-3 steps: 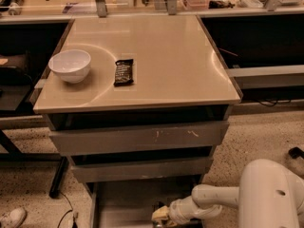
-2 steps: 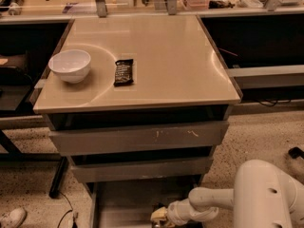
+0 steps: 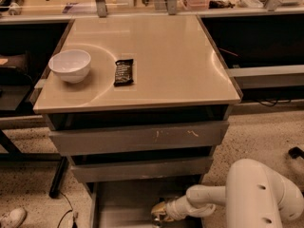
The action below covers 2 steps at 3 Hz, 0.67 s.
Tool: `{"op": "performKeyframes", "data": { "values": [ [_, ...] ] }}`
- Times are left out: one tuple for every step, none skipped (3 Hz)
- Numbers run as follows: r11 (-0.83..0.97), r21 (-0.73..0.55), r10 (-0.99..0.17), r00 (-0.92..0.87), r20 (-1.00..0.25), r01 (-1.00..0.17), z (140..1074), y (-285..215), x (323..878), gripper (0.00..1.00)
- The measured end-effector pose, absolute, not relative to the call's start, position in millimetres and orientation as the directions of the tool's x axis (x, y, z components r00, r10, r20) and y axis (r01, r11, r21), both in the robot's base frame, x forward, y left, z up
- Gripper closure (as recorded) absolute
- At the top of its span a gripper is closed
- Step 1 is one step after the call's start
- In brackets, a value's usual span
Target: Place redbull can into bottom drawer
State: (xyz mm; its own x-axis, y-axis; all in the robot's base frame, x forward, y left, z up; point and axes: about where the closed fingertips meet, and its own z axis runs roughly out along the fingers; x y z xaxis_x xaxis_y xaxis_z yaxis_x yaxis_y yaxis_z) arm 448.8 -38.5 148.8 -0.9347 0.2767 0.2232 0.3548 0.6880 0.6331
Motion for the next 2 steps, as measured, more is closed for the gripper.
{"op": "performKeyframes", "data": {
  "values": [
    [0.688,0.633,0.277,-0.935,0.223,0.355,148.7,-38.5,449.3,0.81],
    [0.688,0.633,0.277,-0.935,0.223,0.355,148.7,-38.5,449.3,0.58]
  ]
}}
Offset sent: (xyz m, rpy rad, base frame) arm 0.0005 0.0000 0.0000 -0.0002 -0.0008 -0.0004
